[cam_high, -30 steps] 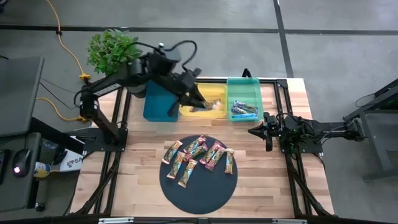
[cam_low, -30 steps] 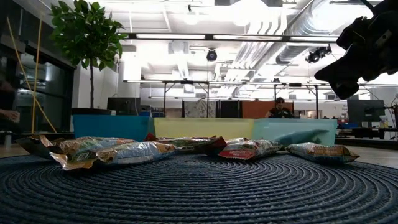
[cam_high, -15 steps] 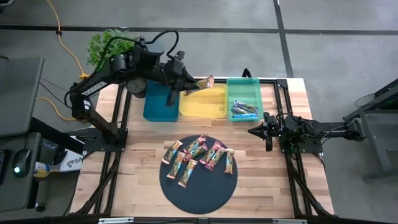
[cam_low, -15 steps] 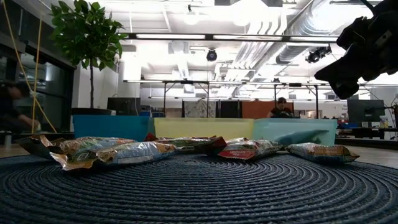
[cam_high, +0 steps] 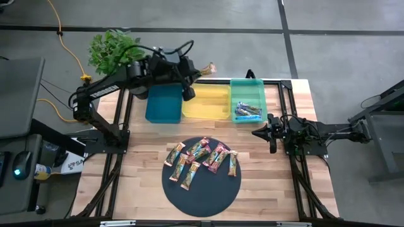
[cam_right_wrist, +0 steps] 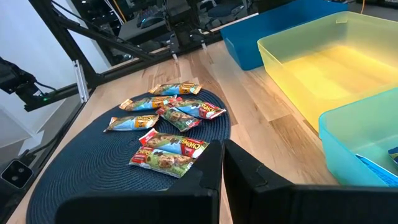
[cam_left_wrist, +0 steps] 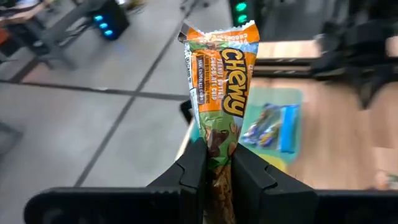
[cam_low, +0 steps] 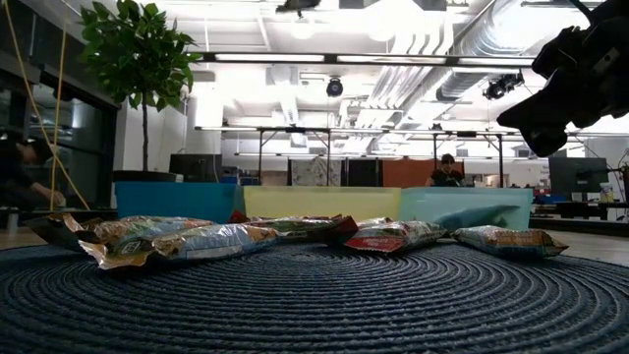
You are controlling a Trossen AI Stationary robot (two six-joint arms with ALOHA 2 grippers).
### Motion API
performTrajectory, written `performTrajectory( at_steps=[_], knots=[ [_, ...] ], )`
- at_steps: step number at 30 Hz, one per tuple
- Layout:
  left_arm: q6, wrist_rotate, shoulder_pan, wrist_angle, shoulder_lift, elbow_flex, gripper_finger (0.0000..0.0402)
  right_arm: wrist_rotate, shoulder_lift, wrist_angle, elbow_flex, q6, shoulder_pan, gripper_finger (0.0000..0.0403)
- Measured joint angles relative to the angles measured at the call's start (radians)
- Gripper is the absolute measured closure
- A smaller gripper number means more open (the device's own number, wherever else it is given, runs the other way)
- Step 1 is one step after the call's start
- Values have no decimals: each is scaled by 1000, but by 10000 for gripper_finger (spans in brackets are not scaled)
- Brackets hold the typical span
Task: Pick and place Granola Bars by type
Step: Put the yellow granola bar into the yellow bin
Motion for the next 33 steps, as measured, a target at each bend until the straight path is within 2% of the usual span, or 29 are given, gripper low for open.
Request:
performTrajectory(
  at_steps=[4,9,11,14,19,26,30,33],
  knots=[
    [12,-104,0,120,0,-132,353,0,0,0,0,0,0,402],
    [37,-168,15,380,1,-364,353,0,0,0,0,0,0,402],
    [-1,-163,33,454,2,-439,353,0,0,0,0,0,0,402],
    [-140,-153,85,523,23,-520,353,0,0,0,0,0,0,402],
    [-373,-79,175,500,88,-548,353,1,0,0,0,0,0,403],
    [-700,20,231,466,181,-549,353,3,0,0,0,0,0,402],
    [-821,36,237,419,227,-549,353,3,0,0,0,0,0,402],
    [-853,51,234,417,263,-549,353,3,0,0,0,0,0,402]
  ],
)
